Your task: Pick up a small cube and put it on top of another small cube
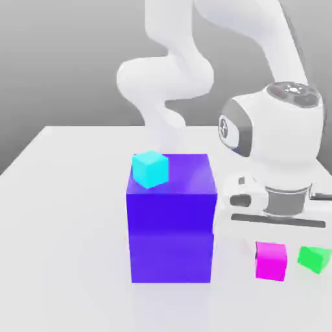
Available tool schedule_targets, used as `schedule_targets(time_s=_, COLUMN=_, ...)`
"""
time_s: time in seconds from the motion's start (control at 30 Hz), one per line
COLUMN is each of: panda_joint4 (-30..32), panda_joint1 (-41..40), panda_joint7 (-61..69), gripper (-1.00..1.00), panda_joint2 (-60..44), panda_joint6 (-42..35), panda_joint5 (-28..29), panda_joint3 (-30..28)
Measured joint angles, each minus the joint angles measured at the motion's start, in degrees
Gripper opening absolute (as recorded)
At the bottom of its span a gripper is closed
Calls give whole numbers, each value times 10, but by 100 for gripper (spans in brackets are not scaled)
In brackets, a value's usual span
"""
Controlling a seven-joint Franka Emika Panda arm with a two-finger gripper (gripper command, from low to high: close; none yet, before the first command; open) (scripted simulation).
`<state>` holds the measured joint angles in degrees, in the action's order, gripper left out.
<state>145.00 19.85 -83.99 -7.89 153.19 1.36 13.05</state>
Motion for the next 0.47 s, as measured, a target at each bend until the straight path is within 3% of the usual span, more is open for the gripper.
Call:
schedule_targets(time_s=0.07, panda_joint4=-1, panda_joint1=67, panda_joint7=-76, gripper=-100, panda_joint2=-42, panda_joint6=36, panda_joint5=52, panda_joint3=7)
schedule_targets(time_s=0.1, panda_joint4=-3, panda_joint1=90, panda_joint7=-100, gripper=100, panda_joint2=-62, panda_joint6=52, panda_joint5=71, panda_joint3=3)
schedule_targets(time_s=0.33, panda_joint4=-4, panda_joint1=104, panda_joint7=-113, gripper=100, panda_joint2=-67, panda_joint6=55, panda_joint5=79, panda_joint3=5)
schedule_targets(time_s=0.47, panda_joint4=0, panda_joint1=98, panda_joint7=-83, gripper=100, panda_joint2=-1, panda_joint6=-5, panda_joint5=34, panda_joint3=24)
